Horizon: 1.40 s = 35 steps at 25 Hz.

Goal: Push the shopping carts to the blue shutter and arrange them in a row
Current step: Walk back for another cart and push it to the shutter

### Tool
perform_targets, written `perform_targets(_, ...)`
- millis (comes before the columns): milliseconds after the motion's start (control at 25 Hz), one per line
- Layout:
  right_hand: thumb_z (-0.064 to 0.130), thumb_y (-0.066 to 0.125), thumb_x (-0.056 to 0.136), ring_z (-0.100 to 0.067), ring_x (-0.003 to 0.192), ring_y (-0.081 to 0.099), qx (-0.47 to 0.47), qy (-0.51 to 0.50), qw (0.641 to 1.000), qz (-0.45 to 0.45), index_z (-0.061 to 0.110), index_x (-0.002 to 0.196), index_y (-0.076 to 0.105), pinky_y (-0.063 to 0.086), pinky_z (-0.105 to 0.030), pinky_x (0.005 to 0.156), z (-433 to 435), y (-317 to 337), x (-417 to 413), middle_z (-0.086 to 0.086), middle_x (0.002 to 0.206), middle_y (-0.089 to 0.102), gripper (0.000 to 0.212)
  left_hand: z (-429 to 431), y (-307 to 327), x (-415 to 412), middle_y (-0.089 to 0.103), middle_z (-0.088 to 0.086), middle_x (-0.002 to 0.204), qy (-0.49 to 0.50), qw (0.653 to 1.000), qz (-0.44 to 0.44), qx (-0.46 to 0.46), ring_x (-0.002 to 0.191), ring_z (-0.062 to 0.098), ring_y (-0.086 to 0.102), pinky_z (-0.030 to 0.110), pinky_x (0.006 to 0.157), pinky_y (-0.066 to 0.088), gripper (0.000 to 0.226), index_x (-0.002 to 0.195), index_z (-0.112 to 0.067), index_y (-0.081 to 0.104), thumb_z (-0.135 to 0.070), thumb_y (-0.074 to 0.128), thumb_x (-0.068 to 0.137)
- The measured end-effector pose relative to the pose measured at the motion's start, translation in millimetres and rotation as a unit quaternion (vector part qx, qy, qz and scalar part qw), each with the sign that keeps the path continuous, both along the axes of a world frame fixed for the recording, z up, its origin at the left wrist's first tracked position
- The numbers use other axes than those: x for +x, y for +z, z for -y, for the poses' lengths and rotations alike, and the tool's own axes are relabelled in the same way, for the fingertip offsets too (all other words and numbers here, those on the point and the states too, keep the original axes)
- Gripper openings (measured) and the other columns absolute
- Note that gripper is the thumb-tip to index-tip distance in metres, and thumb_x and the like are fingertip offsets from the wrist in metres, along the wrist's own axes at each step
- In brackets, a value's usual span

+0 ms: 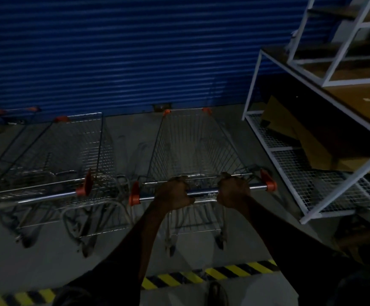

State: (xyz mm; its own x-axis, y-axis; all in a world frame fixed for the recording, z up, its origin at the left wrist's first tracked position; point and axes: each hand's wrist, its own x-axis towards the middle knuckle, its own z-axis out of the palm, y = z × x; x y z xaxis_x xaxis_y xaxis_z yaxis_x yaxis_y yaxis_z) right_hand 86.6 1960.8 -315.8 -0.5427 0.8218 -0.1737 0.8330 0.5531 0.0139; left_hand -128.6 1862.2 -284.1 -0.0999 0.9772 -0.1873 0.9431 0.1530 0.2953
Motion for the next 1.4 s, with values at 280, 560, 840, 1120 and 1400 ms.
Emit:
perform_targets(280,0.032,0.047,0.055,-0.033,0.054,0.066,0.004,0.013,0.999,-0.032,0.01,0.068,0.073,0.054,-0.038,0.058,-93,-13,-31,-0.017,0.095,0.075,0.036,-83,-3,-24,0.043,-0.006,0.157,0.006,1.0,-0.014,0.008,0.136,0.016,0.049,0.028,0.106,0.044,0.054,0.123,-0.023,0.072,-0.056,0.072,0.08)
perform_targets(560,0.041,0.047,0.07,-0.027,0.101,0.069,0.03,0.024,0.999,-0.006,0.017,0.122,0.066,0.05,-0.031,0.081,-134,12,-45,-0.001,0.119,0.069,0.06,-124,-4,-30,0.047,0.0,0.153,0.022,1.0,-0.018,-0.004,0.129,0.023,0.054,0.037,0.102,0.049,0.06,0.126,-0.021,0.07,-0.059,0.07,0.079)
perform_targets(840,0.03,0.061,0.055,-0.038,0.101,0.065,0.072,-0.008,0.997,-0.027,0.018,0.085,0.075,0.052,-0.05,0.086,-116,15,-44,-0.009,0.117,0.069,0.036,-117,-9,-38,0.052,-0.002,0.147,-0.036,0.999,-0.031,0.025,0.131,0.023,0.053,0.038,0.101,0.049,0.052,0.126,-0.028,0.068,-0.056,0.067,0.083)
perform_targets(1120,0.036,0.063,0.052,-0.039,0.101,0.06,0.106,0.009,0.992,-0.074,0.01,0.11,0.067,0.046,-0.055,0.091,-44,18,-90,-0.012,0.11,0.066,0.064,-63,-10,-97,0.058,-0.003,0.144,-0.049,0.996,-0.057,0.043,0.129,0.021,0.056,0.039,0.109,0.041,0.058,0.144,-0.033,0.05,-0.052,0.059,0.089)
perform_targets(1400,0.05,0.06,0.084,-0.033,0.107,0.058,0.161,0.031,0.982,-0.091,0.017,0.123,0.062,0.037,-0.056,0.103,3,6,-142,-0.006,0.112,0.064,0.05,-37,-9,-118,0.067,0.002,0.132,-0.08,0.983,-0.124,0.105,0.121,0.027,0.062,0.045,0.108,0.033,0.048,0.139,-0.029,0.055,-0.05,0.058,0.096)
